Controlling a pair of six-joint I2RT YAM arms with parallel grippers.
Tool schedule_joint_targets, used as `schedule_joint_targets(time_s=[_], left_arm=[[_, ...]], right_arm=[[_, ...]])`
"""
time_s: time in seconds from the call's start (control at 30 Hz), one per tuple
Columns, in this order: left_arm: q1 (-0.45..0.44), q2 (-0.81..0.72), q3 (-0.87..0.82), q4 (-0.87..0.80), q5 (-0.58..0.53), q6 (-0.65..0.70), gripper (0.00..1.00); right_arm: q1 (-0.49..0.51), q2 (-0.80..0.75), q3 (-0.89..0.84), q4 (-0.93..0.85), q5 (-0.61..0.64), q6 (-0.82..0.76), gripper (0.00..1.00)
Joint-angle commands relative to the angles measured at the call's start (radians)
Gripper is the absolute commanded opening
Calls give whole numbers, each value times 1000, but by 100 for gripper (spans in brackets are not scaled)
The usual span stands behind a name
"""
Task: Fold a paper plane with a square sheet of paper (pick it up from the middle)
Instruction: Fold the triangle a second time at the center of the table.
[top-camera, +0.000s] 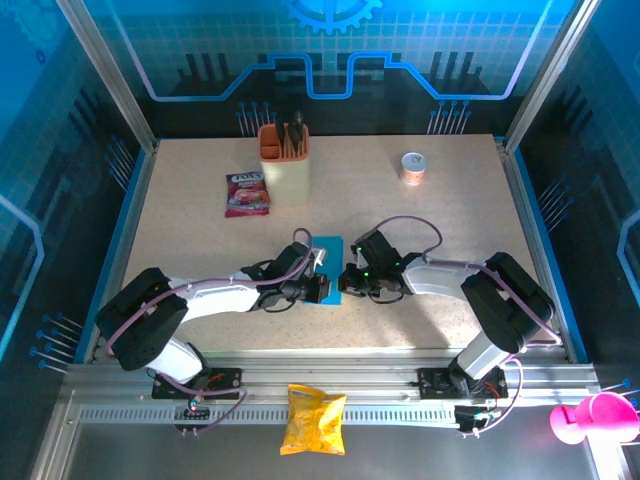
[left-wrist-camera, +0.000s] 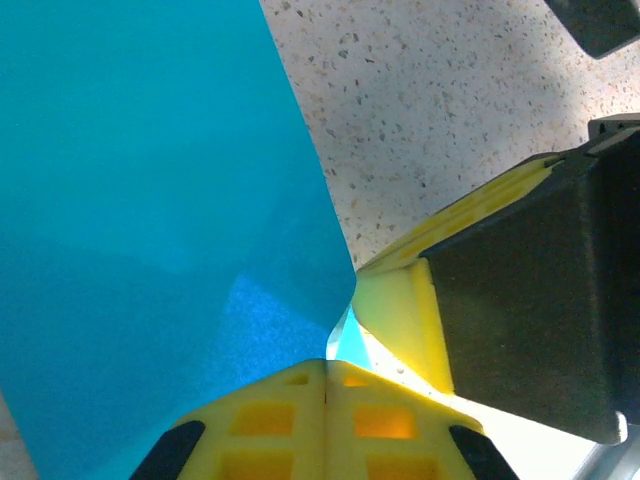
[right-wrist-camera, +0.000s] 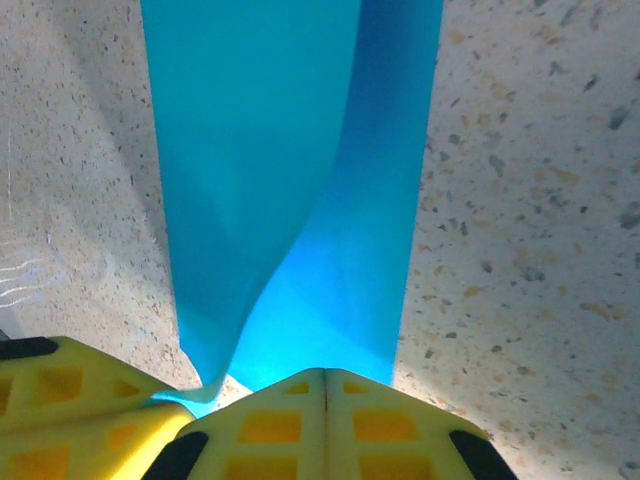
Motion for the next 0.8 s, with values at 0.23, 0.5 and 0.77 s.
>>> schedule_joint_targets(time_s=[0.23,0.5,0.77], left_arm=[[5,29,84,-79,54,56,0],[57,94,151,-147,87,153,0],[77,85,138,-187,110,190,0]], right_arm=[[18,81,10,26,6,23,0],[18,93,-10,5,26,17,0],[17,82,-12,-19,42,13,0]])
